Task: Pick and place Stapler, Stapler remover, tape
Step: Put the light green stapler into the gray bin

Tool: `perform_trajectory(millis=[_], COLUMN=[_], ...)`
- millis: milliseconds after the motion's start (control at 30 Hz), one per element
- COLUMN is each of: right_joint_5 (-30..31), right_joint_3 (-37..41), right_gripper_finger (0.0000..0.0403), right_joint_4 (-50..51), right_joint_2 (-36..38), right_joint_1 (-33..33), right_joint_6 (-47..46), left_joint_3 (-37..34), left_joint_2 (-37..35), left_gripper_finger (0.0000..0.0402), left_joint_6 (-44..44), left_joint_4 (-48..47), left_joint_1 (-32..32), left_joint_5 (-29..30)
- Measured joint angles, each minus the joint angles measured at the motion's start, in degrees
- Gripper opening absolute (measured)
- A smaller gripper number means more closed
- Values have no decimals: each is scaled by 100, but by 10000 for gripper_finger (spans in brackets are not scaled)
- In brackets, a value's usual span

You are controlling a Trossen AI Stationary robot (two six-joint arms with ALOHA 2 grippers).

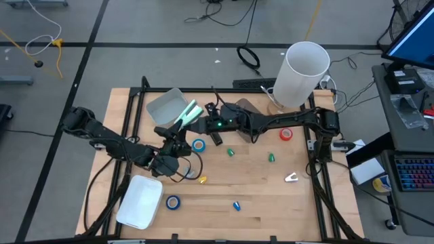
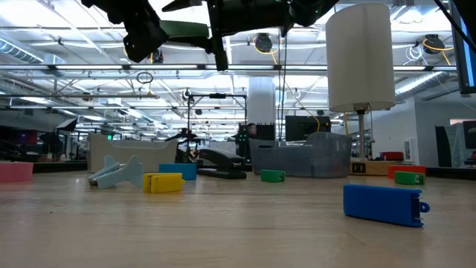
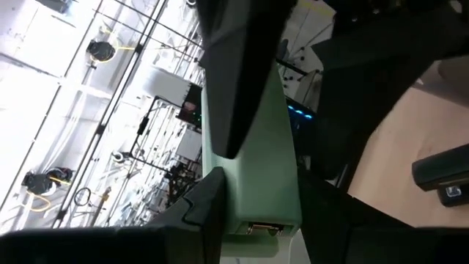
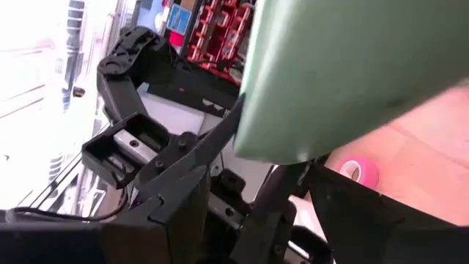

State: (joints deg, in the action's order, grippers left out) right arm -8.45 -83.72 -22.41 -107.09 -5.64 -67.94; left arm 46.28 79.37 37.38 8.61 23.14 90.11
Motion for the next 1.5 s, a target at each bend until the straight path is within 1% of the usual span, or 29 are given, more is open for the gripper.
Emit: perform_trajectory(millis=[133, 200, 300, 400, 533, 700, 767, 867, 900, 1033, 1133, 1233, 1367, 1433, 1500], right_joint_5=[-274, -394, -405, -430, -527, -533, -531, -526, -515, -516, -510, -505, -496, -358, -196], right_joint_3=[0, 0, 0, 0, -1, 9, -4, 15, 13, 64, 229, 575, 1153, 1524, 1972], right_gripper_finger=[223, 222, 224, 226, 225, 222, 225, 227, 228, 227, 227, 228, 225, 223, 223], right_joint_4=[127, 285, 593, 861, 1239, 1891, 2121, 2703, 2760, 3187, 3009, 3061, 2981, 2773, 2436], right_joint_2=[0, 0, 0, 13, 98, 240, 273, 409, 436, 681, 852, 1148, 1607, 1842, 2111], right_joint_1=[-21, -22, 16, 16, 14, 35, 49, 111, 139, 289, 399, 489, 541, 545, 545], right_joint_6=[147, 172, 167, 190, 386, 998, 1432, 2277, 2580, 3430, 3784, 3972, 3907, 3703, 3439], left_joint_3=[0, 0, 2, -11, 0, 0, 0, 0, 0, 0, 0, 0, 0, 0, 0], left_joint_2=[-56, -134, -300, -531, -945, -1536, -1787, -2091, -2160, -2333, -2323, -2273, -2185, -2102, -1995], left_gripper_finger=[136, 136, 136, 136, 136, 136, 136, 136, 136, 136, 136, 136, 136, 136, 136], left_joint_6=[122, 151, 17, -267, -1059, -2656, -3294, -4342, -4749, -6369, -7219, -7430, -7109, -6887, -6538], left_joint_4=[-35, -237, -456, -884, -1678, -2678, -2952, -3497, -3733, -4868, -5568, -5772, -5744, -5725, -5478], left_joint_1=[-14, -50, -149, -175, -203, -279, -351, -576, -685, -1281, -1793, -2337, -3166, -3582, -4003], left_joint_5=[1, -19, 7, -1, -3, -81, -466, -1293, -1594, -2723, -3368, -3881, -4828, -5319, -5676])
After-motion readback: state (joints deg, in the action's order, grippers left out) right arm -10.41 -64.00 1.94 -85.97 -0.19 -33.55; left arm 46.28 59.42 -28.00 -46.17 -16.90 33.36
